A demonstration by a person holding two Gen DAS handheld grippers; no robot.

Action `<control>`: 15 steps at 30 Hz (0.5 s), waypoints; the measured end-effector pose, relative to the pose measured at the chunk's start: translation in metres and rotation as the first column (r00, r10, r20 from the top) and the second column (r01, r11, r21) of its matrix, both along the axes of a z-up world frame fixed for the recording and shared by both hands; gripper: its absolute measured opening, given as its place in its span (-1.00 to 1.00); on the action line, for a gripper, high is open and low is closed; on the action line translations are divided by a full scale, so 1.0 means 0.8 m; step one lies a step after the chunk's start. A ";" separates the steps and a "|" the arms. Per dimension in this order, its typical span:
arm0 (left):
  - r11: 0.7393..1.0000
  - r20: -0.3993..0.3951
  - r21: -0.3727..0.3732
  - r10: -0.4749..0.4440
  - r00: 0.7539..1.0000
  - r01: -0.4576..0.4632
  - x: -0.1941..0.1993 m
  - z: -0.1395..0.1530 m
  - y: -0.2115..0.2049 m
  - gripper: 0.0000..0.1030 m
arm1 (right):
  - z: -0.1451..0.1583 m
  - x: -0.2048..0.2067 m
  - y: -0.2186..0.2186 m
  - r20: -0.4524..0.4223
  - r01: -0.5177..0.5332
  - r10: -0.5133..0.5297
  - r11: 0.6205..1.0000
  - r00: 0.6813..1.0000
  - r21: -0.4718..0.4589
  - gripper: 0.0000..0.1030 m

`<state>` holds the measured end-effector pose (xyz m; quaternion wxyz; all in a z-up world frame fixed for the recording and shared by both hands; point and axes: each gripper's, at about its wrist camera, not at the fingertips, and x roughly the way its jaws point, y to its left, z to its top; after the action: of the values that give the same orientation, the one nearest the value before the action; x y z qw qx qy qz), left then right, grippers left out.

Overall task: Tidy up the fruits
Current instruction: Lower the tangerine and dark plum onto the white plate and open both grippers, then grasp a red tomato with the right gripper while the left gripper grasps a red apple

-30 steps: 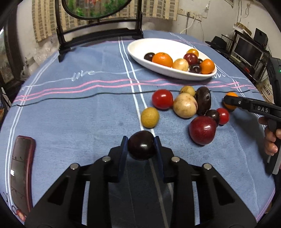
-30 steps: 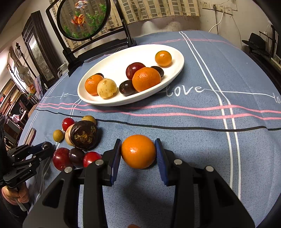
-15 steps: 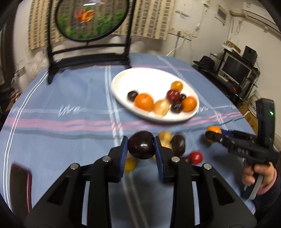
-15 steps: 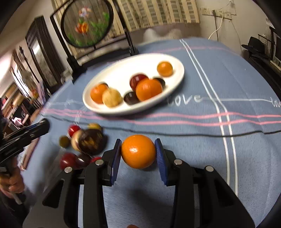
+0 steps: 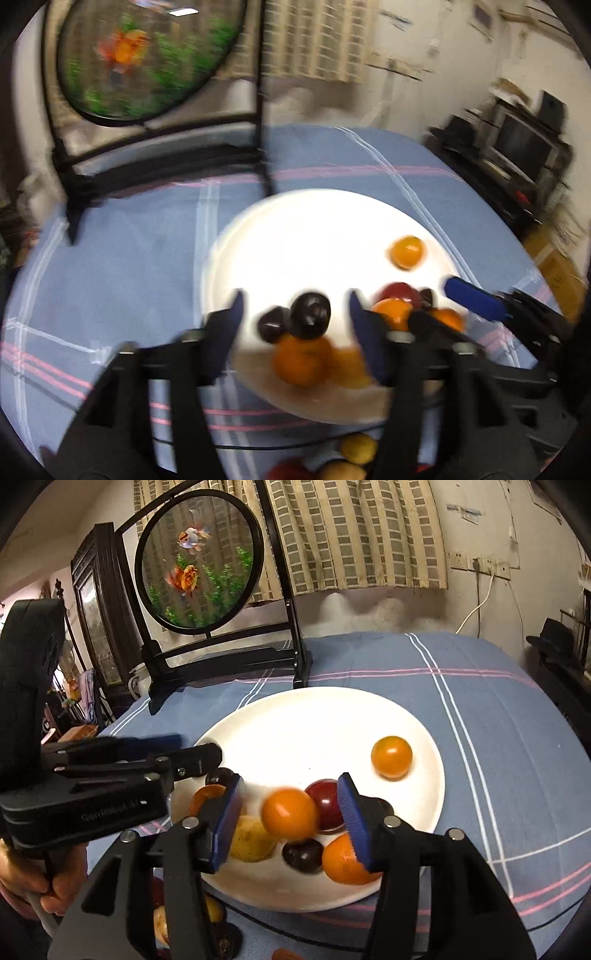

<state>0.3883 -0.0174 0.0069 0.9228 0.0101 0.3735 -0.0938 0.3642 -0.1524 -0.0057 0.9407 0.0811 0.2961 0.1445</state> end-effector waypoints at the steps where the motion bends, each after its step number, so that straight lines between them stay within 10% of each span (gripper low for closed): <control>1: 1.000 0.018 -0.003 0.009 1.000 -0.009 -0.007 0.005 0.004 0.59 | 0.004 -0.004 0.000 0.003 -0.005 0.005 1.000 1.000 0.001 0.03; 4: 0.999 0.050 0.027 0.038 0.998 -0.039 -0.044 0.019 0.018 0.88 | 0.010 -0.032 -0.002 0.002 -0.046 0.046 0.999 0.999 -0.011 0.03; 15: 0.992 0.069 -0.075 0.110 0.991 -0.105 -0.157 -0.022 0.072 0.96 | -0.036 -0.122 0.015 -0.131 -0.197 0.183 0.974 0.974 -0.107 0.08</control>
<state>0.2624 0.0400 -0.0104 0.9394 -0.0396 0.3357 -0.0567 0.2667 -0.1406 -0.0346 0.9060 0.0043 0.3670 0.2108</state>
